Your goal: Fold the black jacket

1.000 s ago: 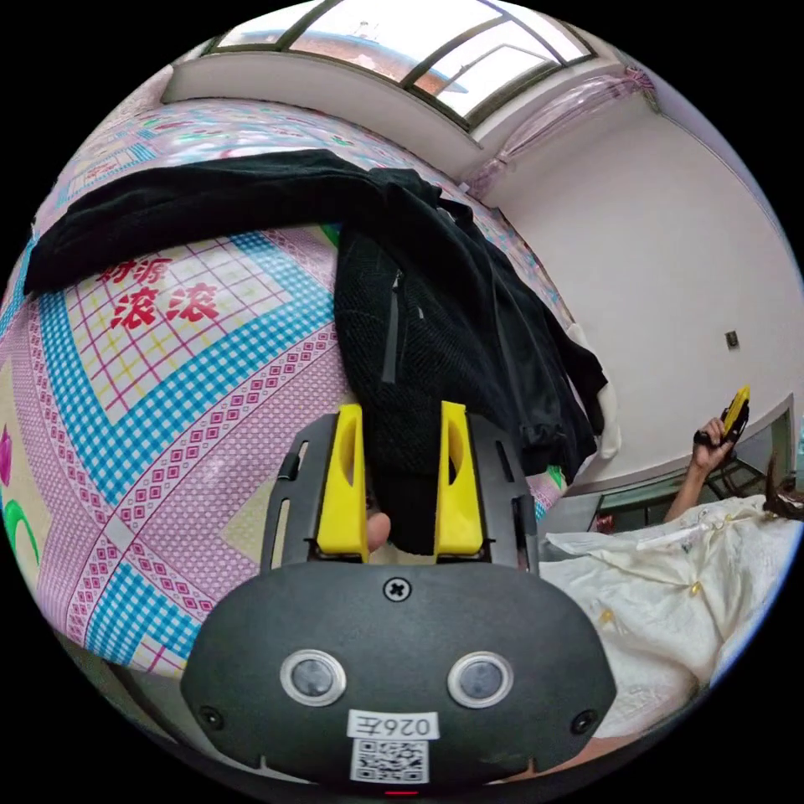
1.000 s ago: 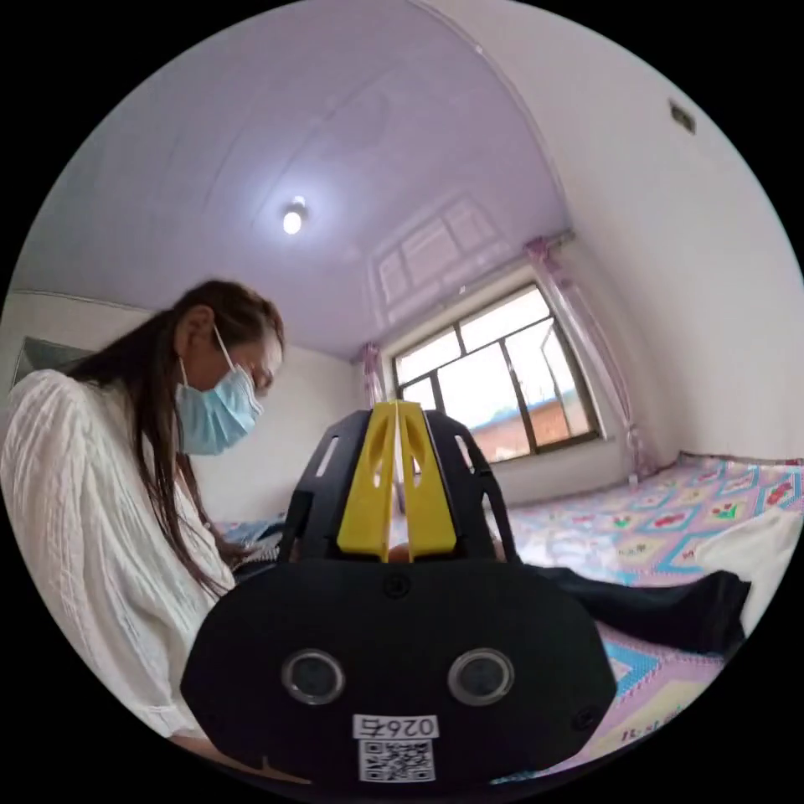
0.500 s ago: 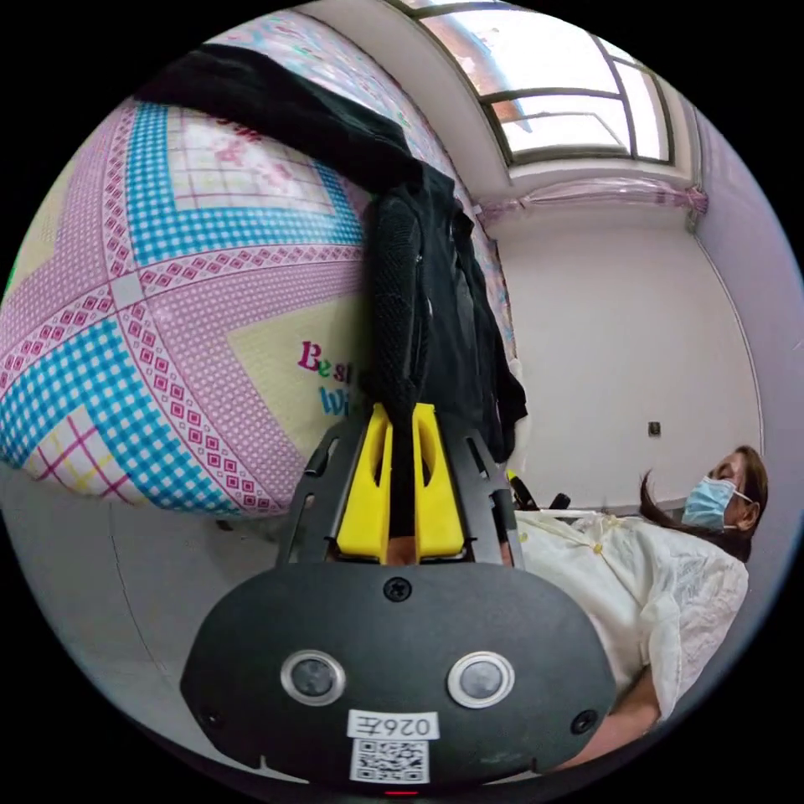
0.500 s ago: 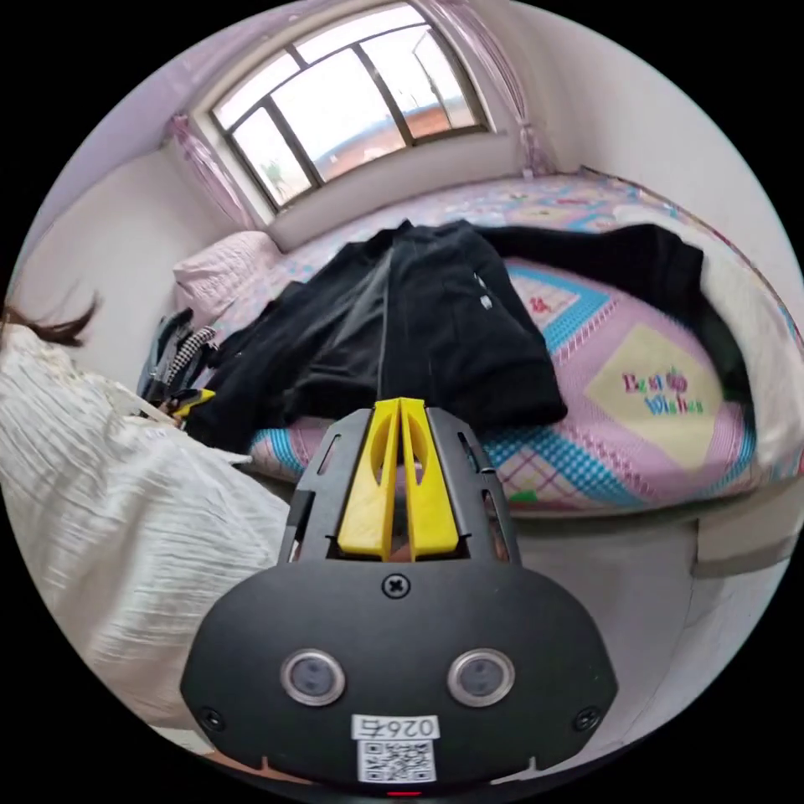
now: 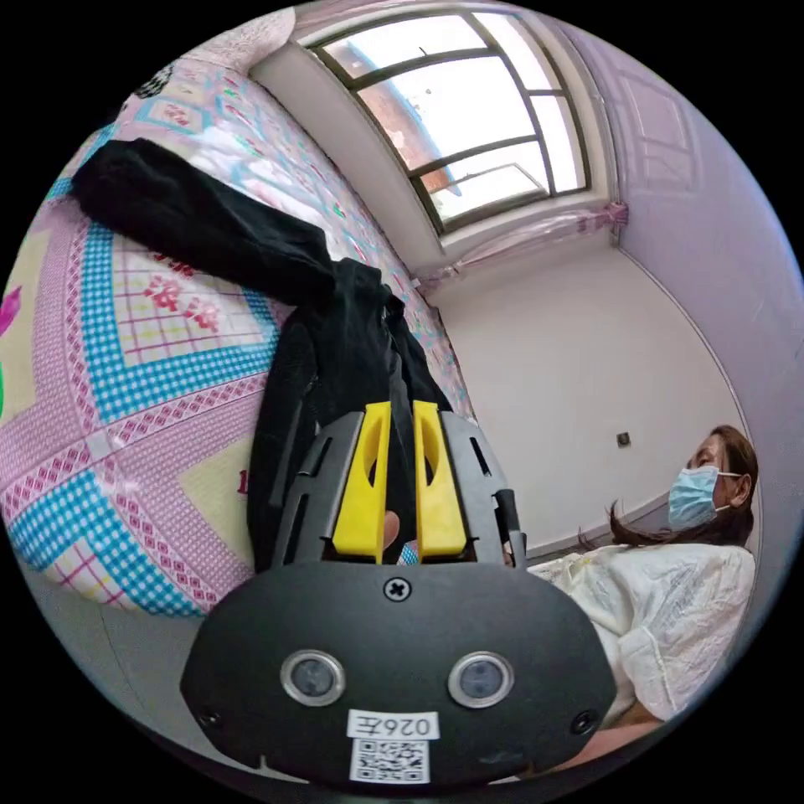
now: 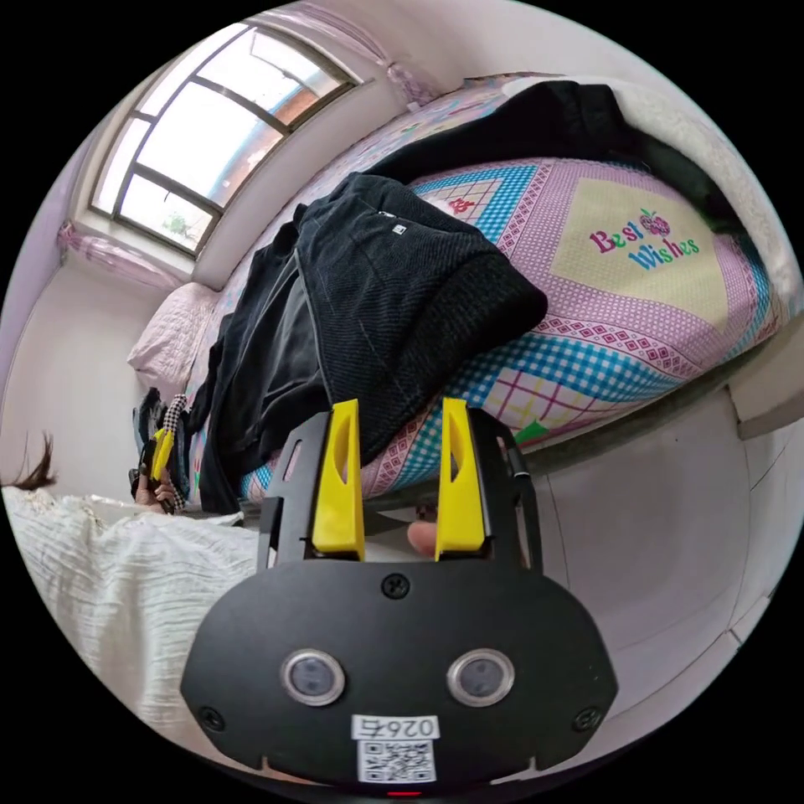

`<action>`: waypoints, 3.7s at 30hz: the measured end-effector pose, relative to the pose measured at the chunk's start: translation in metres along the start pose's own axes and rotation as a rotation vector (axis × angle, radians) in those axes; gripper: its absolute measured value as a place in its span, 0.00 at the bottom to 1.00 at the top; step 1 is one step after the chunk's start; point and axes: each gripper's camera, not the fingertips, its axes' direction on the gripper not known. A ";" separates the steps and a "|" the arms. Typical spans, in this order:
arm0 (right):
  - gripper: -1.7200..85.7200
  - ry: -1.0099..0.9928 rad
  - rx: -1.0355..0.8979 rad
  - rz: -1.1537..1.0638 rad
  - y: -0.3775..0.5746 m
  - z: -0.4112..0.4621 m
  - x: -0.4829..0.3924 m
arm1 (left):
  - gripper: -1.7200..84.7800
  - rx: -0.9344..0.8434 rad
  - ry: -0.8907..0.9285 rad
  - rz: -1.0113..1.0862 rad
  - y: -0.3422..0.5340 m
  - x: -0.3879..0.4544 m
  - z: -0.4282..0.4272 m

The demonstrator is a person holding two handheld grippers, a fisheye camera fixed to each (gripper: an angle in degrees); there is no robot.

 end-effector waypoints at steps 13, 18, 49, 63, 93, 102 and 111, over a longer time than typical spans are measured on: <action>0.22 0.207 0.232 0.126 -0.054 -0.031 0.015 | 0.14 -0.493 0.115 0.296 -0.133 0.057 0.253; 0.24 0.253 0.123 0.142 -0.100 -0.002 0.014 | 0.15 -0.546 0.116 0.237 -0.147 0.052 0.309; 0.01 -0.887 0.301 0.235 -0.119 -0.123 0.137 | 0.27 -0.501 0.486 -0.058 -0.106 0.011 0.270; 0.00 -0.896 0.339 0.219 -0.086 -0.132 0.187 | 0.04 -0.345 0.466 -0.175 -0.246 -0.015 0.357; 0.10 -0.338 -0.016 0.310 -0.069 -0.046 0.150 | 0.26 -0.434 -0.046 0.097 -0.188 -0.003 0.399; 0.07 -0.449 -0.013 0.398 -0.066 -0.011 0.147 | 0.06 -0.497 0.081 0.055 -0.163 -0.014 0.442; 0.07 -0.426 -0.161 0.147 -0.056 -0.037 0.118 | 0.13 -0.548 -0.365 0.260 -0.133 -0.012 0.454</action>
